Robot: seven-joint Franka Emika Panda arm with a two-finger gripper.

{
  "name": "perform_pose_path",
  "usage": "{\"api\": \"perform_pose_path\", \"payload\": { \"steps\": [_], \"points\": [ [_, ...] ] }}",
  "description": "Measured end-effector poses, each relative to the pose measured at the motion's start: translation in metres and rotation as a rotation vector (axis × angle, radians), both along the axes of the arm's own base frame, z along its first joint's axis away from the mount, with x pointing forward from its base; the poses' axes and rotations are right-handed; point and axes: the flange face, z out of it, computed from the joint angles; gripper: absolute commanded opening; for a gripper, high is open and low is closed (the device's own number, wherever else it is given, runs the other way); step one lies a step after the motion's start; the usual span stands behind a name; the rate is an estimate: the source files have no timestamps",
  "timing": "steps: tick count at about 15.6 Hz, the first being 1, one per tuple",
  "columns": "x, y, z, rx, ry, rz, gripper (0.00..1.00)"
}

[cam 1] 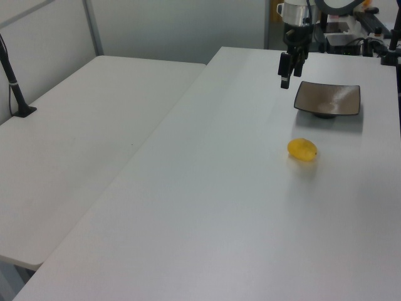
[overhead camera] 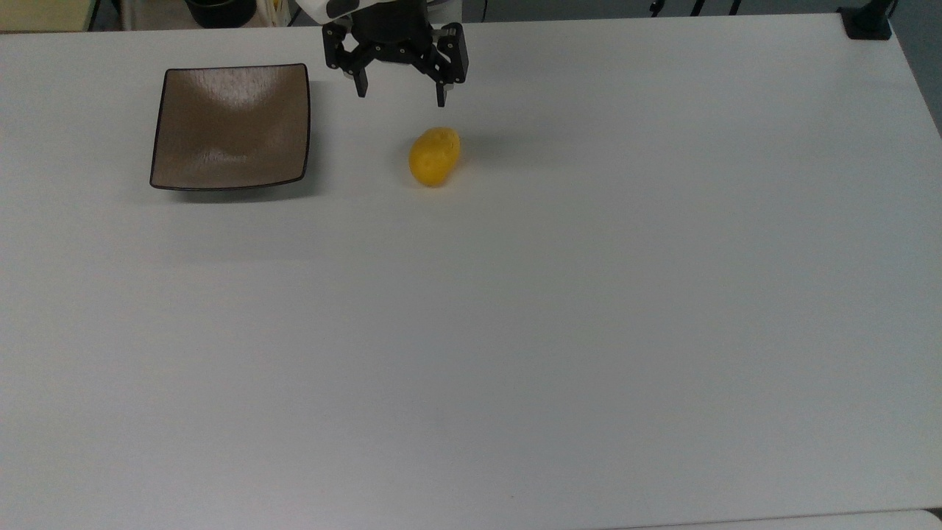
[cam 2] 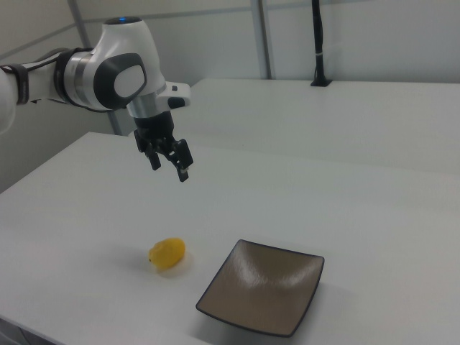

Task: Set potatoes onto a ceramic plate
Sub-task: 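Move the open gripper over the yellow potato and lower toward it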

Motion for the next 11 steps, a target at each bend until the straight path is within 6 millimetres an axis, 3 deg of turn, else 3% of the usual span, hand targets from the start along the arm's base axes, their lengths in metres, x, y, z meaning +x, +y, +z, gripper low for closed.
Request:
{"api": "perform_pose_path", "payload": {
  "steps": [11],
  "points": [
    [-0.012, -0.004, 0.009, -0.002, 0.039, 0.124, 1.00]
  ]
}}
